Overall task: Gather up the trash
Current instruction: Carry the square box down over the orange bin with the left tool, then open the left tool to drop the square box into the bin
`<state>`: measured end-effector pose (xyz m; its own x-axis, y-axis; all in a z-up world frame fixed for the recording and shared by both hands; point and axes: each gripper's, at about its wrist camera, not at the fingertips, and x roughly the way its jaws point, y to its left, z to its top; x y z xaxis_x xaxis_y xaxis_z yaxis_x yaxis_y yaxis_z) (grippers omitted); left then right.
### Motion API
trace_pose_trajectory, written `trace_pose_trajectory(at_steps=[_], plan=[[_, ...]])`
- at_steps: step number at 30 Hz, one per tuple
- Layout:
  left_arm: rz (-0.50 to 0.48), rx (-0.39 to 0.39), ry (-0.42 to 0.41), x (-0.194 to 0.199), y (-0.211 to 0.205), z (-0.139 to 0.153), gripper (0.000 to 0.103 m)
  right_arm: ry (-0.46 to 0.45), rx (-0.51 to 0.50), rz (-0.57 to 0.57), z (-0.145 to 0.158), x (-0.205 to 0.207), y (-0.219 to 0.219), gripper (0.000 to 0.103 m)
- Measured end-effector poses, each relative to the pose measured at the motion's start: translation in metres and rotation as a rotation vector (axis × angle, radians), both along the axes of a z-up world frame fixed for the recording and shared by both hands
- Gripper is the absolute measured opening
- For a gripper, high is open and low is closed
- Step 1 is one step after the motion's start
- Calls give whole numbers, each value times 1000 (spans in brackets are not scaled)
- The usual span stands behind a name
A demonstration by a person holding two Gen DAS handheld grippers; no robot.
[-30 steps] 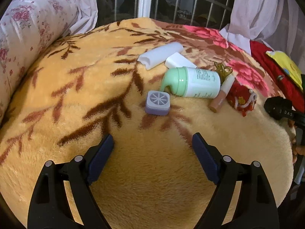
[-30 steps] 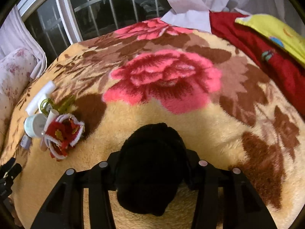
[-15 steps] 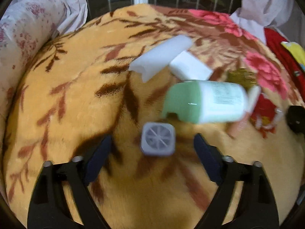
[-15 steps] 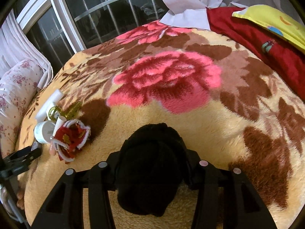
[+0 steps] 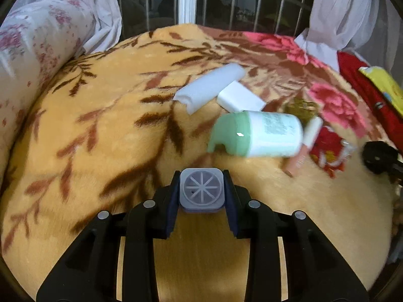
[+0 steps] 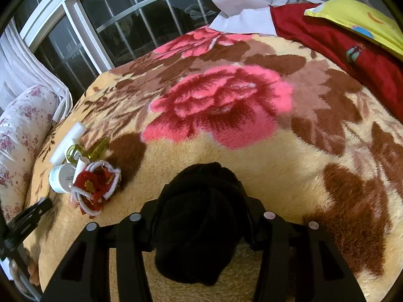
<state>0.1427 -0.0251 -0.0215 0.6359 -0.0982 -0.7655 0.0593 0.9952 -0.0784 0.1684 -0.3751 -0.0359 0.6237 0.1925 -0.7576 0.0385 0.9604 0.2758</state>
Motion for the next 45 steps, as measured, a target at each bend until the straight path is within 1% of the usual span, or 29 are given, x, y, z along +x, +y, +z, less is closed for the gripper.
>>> trace_pose_trajectory(at_steps=[4, 6, 8, 10, 12, 14, 16, 20, 23, 24, 27, 31, 32, 35, 37, 39, 41, 45], plan=[[-5, -2, -33, -44, -1, 12, 31, -14, 11, 0, 2, -2, -1, 49], [-4, -30, -47, -68, 0, 18, 31, -36, 7, -6, 6, -7, 0, 49], [-5, -60, -64, -96, 1, 23, 31, -89, -22, -17, 18, -16, 3, 48], [-1, -51, -78, -117, 0, 25, 31, -158, -68, -28, 34, -34, 11, 48], [1, -25, -91, -137, -2, 27, 31, -217, -67, 14, 49, -59, 25, 48], [-3, -16, -102, -151, -1, 29, 31, -241, -60, 60, 59, -80, 37, 49], [-16, -25, -115, -167, 1, 32, 31, -264, -52, 123, 68, -109, 53, 49], [-26, -17, -136, -193, -1, 34, 31, -291, -65, 232, 75, -164, 81, 49], [-35, -13, -127, -213, -4, 28, 31, -298, -66, 298, 71, -208, 98, 49], [-43, -10, -121, -218, -5, 24, 31, -288, -57, 321, 67, -225, 103, 49], [-65, 25, -104, -233, -11, 9, 31, -249, -33, 364, 52, -255, 113, 49], [-99, 34, -34, -248, -20, -22, 31, -183, -57, 409, 18, -286, 127, 49], [-103, 34, -18, -250, -21, -29, 31, -151, -62, 421, 6, -291, 130, 49], [-114, 25, 54, -256, -25, -55, 31, -50, -67, 421, -28, -295, 136, 49], [-119, 31, 110, -258, -27, -74, 31, 26, -43, 406, -49, -294, 136, 49], [-119, 33, 155, -254, -27, -85, 31, 104, -10, 378, -68, -290, 134, 49], [-112, 32, 191, -248, -26, -94, 31, 143, -7, 376, -78, -286, 136, 49], [-111, 28, 242, -243, -25, -108, 31, 164, -45, 409, -85, -284, 149, 49]])
